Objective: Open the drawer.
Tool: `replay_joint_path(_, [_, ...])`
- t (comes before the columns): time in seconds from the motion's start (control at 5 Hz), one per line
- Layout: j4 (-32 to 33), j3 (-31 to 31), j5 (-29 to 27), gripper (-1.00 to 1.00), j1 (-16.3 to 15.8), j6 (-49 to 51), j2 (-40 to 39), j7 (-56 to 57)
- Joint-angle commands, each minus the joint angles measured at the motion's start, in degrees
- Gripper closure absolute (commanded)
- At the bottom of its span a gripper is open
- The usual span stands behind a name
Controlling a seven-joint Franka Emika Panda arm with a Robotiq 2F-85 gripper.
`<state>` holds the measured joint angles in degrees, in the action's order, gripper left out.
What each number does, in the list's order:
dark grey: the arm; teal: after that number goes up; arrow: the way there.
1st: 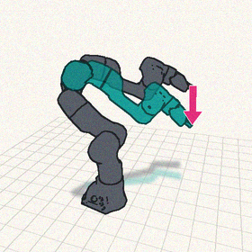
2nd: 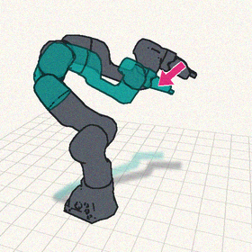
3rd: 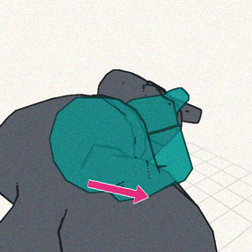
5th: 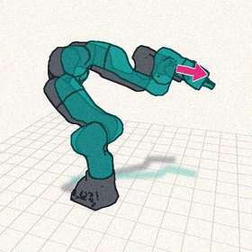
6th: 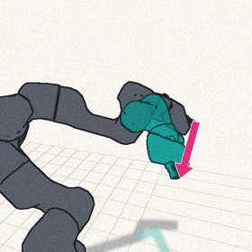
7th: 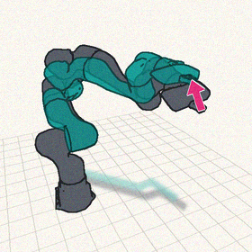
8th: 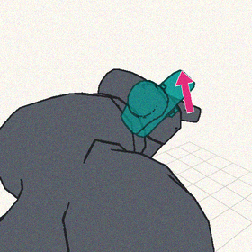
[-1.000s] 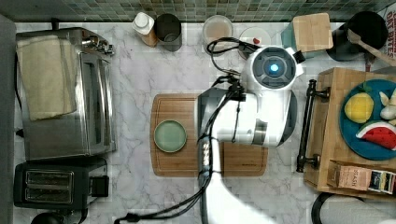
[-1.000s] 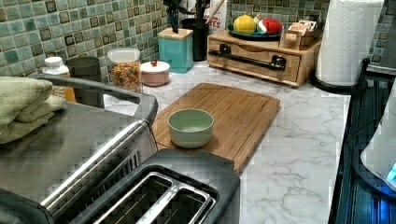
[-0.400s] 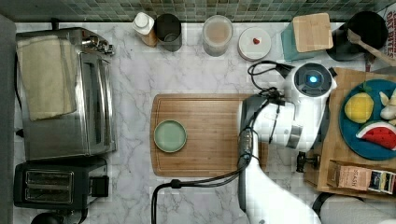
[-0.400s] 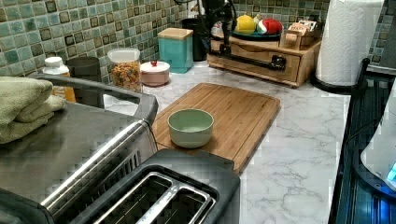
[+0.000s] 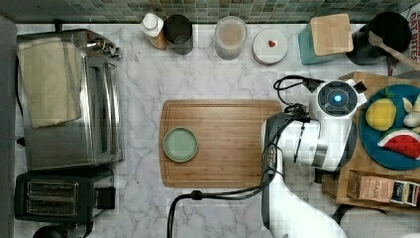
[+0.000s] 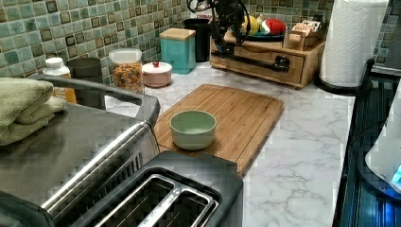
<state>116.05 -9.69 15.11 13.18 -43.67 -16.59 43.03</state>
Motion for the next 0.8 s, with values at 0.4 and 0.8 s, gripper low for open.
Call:
replay_joint_path(0.4, [-1.1,-1.9,9.0,-1.00,0.4,1.2,-0.3,-4.4])
replay_joint_path(0.8, [2.5,-3.0,9.3,-1.00,1.3,-0.7,1.1,-6.6])
